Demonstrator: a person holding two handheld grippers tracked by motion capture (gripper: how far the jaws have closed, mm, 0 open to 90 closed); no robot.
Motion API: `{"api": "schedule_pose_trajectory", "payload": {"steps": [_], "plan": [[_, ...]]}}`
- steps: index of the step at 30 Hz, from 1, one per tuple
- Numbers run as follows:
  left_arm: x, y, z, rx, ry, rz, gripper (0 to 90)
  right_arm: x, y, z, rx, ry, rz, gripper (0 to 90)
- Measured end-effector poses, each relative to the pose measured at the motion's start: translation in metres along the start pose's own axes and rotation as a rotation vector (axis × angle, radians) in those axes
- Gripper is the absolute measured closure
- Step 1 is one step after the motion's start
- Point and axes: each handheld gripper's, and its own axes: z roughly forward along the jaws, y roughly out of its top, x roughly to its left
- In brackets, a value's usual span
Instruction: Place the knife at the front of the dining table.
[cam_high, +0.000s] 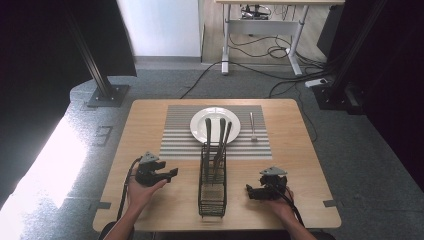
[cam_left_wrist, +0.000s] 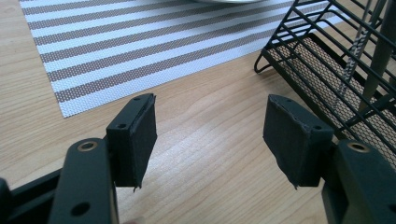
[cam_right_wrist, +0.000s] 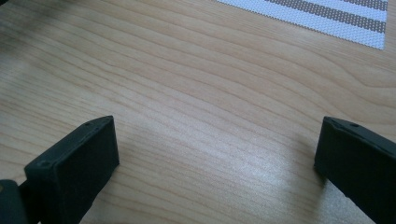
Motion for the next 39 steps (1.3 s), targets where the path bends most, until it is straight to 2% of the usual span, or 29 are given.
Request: {"api": "schedule_pose_trajectory", "payload": {"steps": [8,14,18,19,20,21,27,29,32,35,39], "plan": [[0.004,0.003,-0.003,-0.017,0.001,-0.009,34.9,0.001,0.000,-0.001,0.002,-0.002,0.005,0.1],[-0.003,0.010,-0.012,-0.052,-0.012,0.008,34.1,0.002,0.000,0.000,0.002,-0.006,0.008,0.0],[-0.002,0.017,-0.017,-0.085,-0.034,-0.013,34.4,0.001,0.000,0.000,0.002,-0.005,0.005,0.0],[0.000,0.024,-0.020,-0.110,-0.046,-0.031,34.7,0.001,0.000,0.000,0.002,-0.003,0.004,0.0],[0.000,0.024,-0.020,-0.110,-0.046,-0.031,34.8,0.001,0.000,0.000,0.002,-0.003,0.004,0.0],[0.000,0.030,-0.024,-0.135,-0.046,-0.032,35.0,0.001,0.000,0.000,0.000,-0.002,0.004,0.0],[-0.002,0.044,-0.029,-0.164,-0.065,-0.035,35.2,0.001,0.000,0.000,0.000,-0.002,0.003,0.3],[-0.001,0.054,-0.036,-0.175,-0.079,-0.054,35.6,0.002,0.000,-0.001,0.006,-0.003,0.003,2.0],[-0.002,0.060,-0.042,-0.197,-0.088,-0.048,35.8,0.002,0.000,-0.002,0.005,-0.001,0.003,2.5],[-0.004,0.066,-0.050,-0.234,-0.118,-0.056,35.8,0.002,0.000,-0.002,0.003,-0.001,0.001,2.4],[-0.011,0.075,-0.054,-0.259,-0.129,-0.031,35.6,0.001,-0.001,-0.002,-0.002,0.001,0.000,1.9]]}}
